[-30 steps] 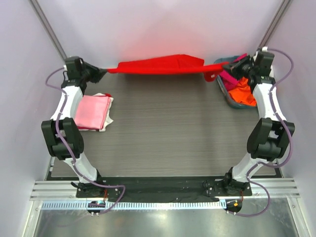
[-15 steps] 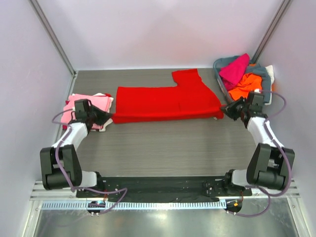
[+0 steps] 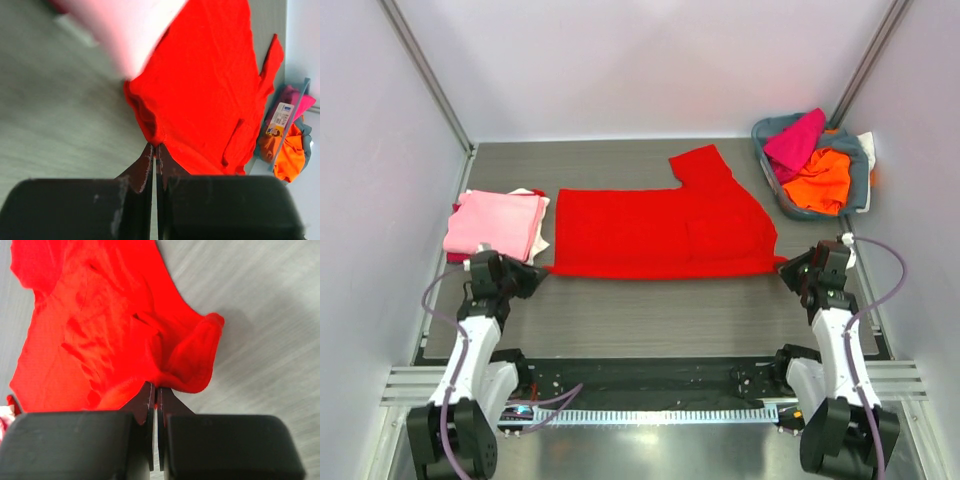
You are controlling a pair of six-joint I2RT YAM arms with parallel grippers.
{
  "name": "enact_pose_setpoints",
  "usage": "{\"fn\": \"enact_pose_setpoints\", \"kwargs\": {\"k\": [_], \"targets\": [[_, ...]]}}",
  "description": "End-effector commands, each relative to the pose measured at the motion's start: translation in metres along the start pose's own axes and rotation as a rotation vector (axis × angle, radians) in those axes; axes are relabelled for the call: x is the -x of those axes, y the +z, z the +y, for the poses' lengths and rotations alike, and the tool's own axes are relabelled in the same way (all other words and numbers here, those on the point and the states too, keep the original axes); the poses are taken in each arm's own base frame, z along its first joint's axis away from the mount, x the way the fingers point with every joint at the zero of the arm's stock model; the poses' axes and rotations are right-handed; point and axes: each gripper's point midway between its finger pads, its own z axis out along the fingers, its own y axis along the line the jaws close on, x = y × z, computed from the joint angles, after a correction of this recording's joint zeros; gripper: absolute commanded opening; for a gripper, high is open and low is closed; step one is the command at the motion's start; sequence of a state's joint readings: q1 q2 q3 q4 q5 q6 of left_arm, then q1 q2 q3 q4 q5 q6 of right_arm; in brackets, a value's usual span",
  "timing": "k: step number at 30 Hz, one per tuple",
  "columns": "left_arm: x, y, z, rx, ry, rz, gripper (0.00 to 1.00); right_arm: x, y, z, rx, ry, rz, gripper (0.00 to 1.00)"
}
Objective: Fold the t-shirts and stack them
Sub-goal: Flatten the tshirt out
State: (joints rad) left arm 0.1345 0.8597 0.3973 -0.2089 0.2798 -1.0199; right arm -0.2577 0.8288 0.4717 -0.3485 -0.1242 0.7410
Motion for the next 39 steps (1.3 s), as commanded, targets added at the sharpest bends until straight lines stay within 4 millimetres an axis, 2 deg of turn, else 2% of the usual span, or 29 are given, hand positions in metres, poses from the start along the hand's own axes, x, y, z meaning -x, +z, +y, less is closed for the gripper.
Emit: {"fn": "enact_pose_setpoints", "kwargs": {"k": [1,2,7,10,11,13,14,15,16,18,22,23,25,26,27,28,30,31,32,33,34,35,36,37,38,39], "targets": [[-0.006,-0.005,0.028,0.06,-0.054,-0.04,0.0,0.001,-0.003,-0.023,-0.071,0.033,-0.064,0.01],[-0.015,-0.004,0.043,0.087,-0.07,-0.029,0.0,-0.007,-0.001,-0.031,-0.091,0.059,-0.053,0.01],[-0.027,-0.013,0.063,0.12,-0.133,-0.052,0.0,-0.027,-0.004,-0.048,-0.118,0.109,-0.03,0.03],[-0.029,-0.019,0.075,0.156,-0.162,-0.081,0.02,-0.029,-0.009,-0.053,-0.122,0.136,-0.061,0.16],[-0.026,-0.023,0.072,0.134,-0.173,-0.107,0.05,-0.026,-0.013,-0.05,-0.096,0.138,-0.085,0.32],[-0.029,-0.028,0.079,0.147,-0.185,-0.122,0.14,-0.023,-0.018,-0.054,-0.116,0.162,-0.119,0.48],[-0.026,-0.032,0.073,0.115,-0.184,-0.144,0.2,-0.019,-0.022,-0.051,-0.098,0.176,-0.144,0.57],[-0.029,-0.033,0.076,0.116,-0.21,-0.14,0.39,-0.018,-0.025,-0.05,-0.093,0.184,-0.152,0.61],[-0.032,-0.033,0.074,0.103,-0.227,-0.129,0.47,-0.018,-0.028,-0.049,-0.091,0.197,-0.156,0.63],[-0.038,-0.033,0.075,0.115,-0.239,-0.098,0.55,-0.008,-0.037,-0.04,-0.064,0.187,-0.189,0.66],[-0.027,-0.041,0.052,0.067,-0.198,-0.106,0.6,0.015,-0.049,-0.023,-0.032,0.111,-0.244,0.63],[-0.023,-0.044,0.045,0.05,-0.186,-0.118,0.6,0.022,-0.054,-0.013,-0.006,0.075,-0.249,0.62],[-0.013,-0.051,0.033,0.028,-0.142,-0.15,0.61,0.029,-0.051,-0.001,0.015,0.05,-0.238,0.6],[-0.003,-0.059,0.016,-0.009,-0.118,-0.178,0.61,0.03,-0.052,0.013,0.065,0.013,-0.215,0.59],[0.005,-0.06,0.007,-0.023,-0.098,-0.194,0.63,0.032,-0.051,0.02,0.09,0.0,-0.203,0.58],[0.01,-0.062,0.0,-0.027,-0.065,-0.201,0.65,0.034,-0.042,0.026,0.094,-0.01,-0.177,0.55],[0.024,-0.07,-0.031,-0.089,-0.014,-0.218,0.66,0.039,-0.037,0.043,0.133,-0.041,-0.146,0.55],[0.026,-0.06,-0.031,-0.053,-0.012,-0.182,0.66,0.042,-0.034,0.054,0.16,-0.063,-0.142,0.55],[0.033,-0.063,-0.046,-0.074,0.018,-0.185,0.66,0.044,-0.025,0.06,0.147,-0.076,-0.116,0.54],[0.039,-0.058,-0.055,-0.082,0.035,-0.178,0.66,0.046,-0.021,0.066,0.145,-0.109,-0.112,0.54],[0.037,-0.043,-0.053,-0.045,0.04,-0.128,0.65,0.042,-0.017,0.078,0.161,-0.148,-0.101,0.55],[0.041,-0.037,-0.059,-0.038,0.057,-0.114,0.65,0.042,-0.006,0.089,0.144,-0.179,-0.078,0.55],[0.05,-0.036,-0.077,-0.062,0.097,-0.124,0.65,0.043,-0.002,0.097,0.14,-0.209,-0.077,0.55],[0.052,-0.031,-0.085,-0.063,0.121,-0.114,0.65,0.049,0.007,0.1,0.101,-0.248,-0.104,0.55],[0.053,-0.012,-0.079,-0.012,0.122,-0.074,0.65,0.046,0.018,0.117,0.098,-0.286,-0.08,0.55],[0.058,-0.006,-0.086,-0.012,0.151,-0.075,0.65,0.039,0.025,0.129,0.103,-0.323,-0.061,0.55]]}}
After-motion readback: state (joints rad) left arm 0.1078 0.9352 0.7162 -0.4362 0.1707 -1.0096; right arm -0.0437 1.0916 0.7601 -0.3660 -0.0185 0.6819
